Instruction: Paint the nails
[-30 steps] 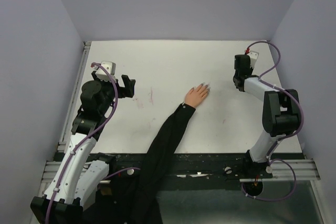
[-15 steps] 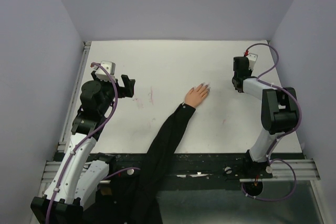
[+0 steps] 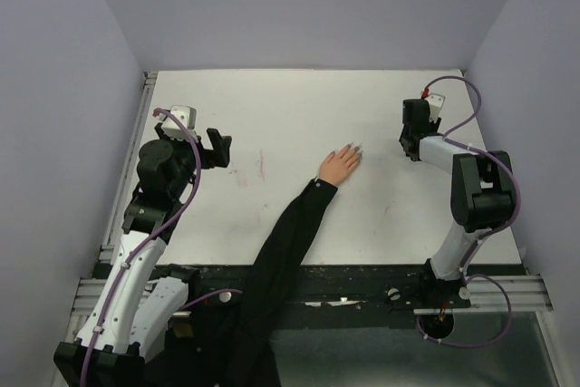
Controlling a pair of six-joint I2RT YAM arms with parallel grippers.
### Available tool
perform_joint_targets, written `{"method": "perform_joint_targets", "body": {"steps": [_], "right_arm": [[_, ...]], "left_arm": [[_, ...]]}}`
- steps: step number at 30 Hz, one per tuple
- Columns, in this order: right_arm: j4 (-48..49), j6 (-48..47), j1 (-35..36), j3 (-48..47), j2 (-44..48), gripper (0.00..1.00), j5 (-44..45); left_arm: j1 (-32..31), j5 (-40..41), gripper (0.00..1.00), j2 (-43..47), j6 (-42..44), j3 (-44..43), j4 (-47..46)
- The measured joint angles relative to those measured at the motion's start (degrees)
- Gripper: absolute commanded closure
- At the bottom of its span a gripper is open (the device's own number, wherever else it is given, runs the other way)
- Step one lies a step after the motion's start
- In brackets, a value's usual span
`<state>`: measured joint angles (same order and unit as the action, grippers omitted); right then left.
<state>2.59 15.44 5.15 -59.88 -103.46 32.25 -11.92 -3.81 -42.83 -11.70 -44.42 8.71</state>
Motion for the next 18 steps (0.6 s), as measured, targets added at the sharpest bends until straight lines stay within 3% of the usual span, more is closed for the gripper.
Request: {"method": "perform_joint_targets", "body": {"steps": [4,18], "right_arm": [[-0.02,-0.07,0.0,0.46,0.79,0.31,-0.07],[-3.58,1.01,0.0,1.95,16.17,0.3,-4.33]], "left_arm": [[0.48,0.04,0.01,0.09,-0.57,0.0,0.02],[3.61,11.39,0.01,0.31,-4.42,0.0,2.34]]}}
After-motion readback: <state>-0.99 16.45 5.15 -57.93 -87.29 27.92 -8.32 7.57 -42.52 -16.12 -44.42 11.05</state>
